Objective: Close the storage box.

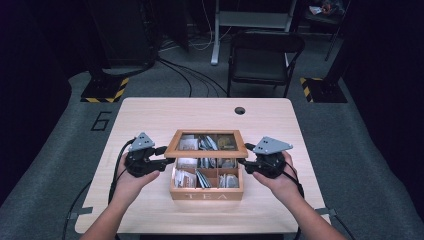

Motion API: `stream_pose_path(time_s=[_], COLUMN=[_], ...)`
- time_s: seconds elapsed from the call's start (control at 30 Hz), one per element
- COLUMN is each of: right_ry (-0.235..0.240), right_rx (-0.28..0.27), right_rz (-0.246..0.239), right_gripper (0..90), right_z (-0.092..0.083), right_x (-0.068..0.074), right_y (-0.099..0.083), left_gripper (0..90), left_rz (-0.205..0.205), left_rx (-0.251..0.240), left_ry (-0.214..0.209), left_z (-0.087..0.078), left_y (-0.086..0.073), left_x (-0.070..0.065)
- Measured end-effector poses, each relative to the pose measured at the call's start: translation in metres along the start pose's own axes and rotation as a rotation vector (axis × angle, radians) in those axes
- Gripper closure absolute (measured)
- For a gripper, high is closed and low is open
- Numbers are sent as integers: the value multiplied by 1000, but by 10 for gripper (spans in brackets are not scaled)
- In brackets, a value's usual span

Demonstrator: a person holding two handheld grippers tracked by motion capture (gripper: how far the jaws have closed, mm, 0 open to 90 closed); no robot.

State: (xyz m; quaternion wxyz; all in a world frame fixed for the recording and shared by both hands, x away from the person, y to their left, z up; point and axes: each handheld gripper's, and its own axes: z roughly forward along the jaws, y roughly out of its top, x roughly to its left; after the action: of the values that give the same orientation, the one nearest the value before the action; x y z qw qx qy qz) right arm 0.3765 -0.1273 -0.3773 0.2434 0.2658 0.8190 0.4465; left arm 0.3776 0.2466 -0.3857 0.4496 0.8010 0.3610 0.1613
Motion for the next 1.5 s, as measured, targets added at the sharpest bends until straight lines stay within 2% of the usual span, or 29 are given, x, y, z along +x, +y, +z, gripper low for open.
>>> stream_pose_path(time_s=[0.33,0.6,0.7,0.83,1.37,1.5], right_ry=[3,-10,-15,-3,18,18], right_rx=[1,15,11,13,20,20], right_rz=[43,31,45,60,84,103], right_gripper=[474,465,463,463,463,463], right_z=[-3,-1,-1,0,1,1], right_x=[12,20,23,24,31,34], right_y=[-19,-32,-37,-42,-55,-59], left_gripper=[519,506,493,493,494,498], left_rz=[4,4,-2,-19,7,10], left_rx=[8,21,24,20,13,14], left_ry=[-4,-39,-41,-38,-42,-39], left_z=[1,3,4,4,8,9], left_y=[-17,-29,-32,-36,-50,-55], left_x=[-7,-18,-21,-20,-24,-26])
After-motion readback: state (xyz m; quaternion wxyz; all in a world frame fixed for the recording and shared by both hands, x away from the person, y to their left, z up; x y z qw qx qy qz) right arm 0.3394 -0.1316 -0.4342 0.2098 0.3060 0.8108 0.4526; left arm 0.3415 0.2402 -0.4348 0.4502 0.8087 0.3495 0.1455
